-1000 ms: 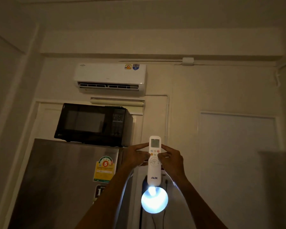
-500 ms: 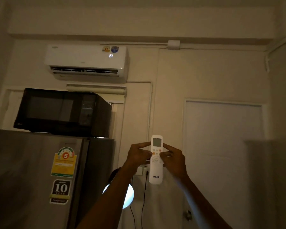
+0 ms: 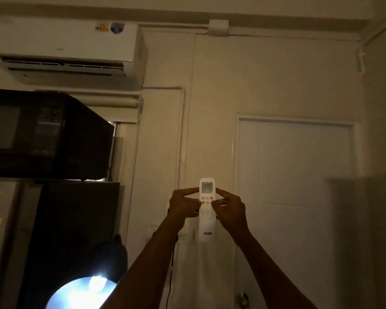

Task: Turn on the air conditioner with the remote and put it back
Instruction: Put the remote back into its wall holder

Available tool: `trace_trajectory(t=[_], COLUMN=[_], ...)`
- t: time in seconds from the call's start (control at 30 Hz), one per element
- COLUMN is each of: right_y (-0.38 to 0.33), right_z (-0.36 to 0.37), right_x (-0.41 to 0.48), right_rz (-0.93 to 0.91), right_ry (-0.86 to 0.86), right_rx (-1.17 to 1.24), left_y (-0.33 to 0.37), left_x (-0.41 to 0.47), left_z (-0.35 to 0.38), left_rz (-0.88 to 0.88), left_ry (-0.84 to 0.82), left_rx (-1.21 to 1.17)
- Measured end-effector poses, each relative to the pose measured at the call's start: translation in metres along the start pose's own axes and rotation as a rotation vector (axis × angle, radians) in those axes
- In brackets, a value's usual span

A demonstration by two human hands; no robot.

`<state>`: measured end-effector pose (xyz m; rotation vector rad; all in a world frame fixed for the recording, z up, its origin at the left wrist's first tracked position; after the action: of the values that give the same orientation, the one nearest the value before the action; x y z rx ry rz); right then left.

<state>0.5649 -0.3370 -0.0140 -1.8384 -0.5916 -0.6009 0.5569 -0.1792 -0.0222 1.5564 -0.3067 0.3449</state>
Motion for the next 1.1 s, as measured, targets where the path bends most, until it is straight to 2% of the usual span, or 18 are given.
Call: trace_trajectory(t=[0.43, 0.67, 0.8, 1.1], right_y=[0.151, 0.232, 0.265, 0.309], right_z=[0.033, 0.065, 0.084, 0.106], right_x=[0.155, 0.231, 0.259, 0.284], right_rz=[0.006, 0.004, 0.033, 0.025], right_ry=[-0.002, -0.059, -0.102, -0.093], right_rx=[0.031, 0.04, 0.069, 0.033], left_y=[-0.089, -0.144, -0.173, -0.218], left_x=[0.182, 0.267, 0.299, 0.347], left_z=[0.001, -0.002, -0.016, -0.028], left_rz=[0.009, -0.013, -0.016, 0.004], left_ry=[0.013, 0.037, 0.105, 0.094], left_rx=[0.057, 0.085, 0.081, 0.171])
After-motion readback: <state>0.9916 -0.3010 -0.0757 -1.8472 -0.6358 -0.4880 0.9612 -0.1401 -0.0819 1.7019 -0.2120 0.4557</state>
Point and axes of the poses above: each hand's wrist, its own x-axis towards the middle knuckle, its own z-axis out of the palm, y = z × x, the point moved 10 cm from there along x, towards the middle knuckle, and after that the axes turned 10 degrees about -y, right-handed, at the moved point
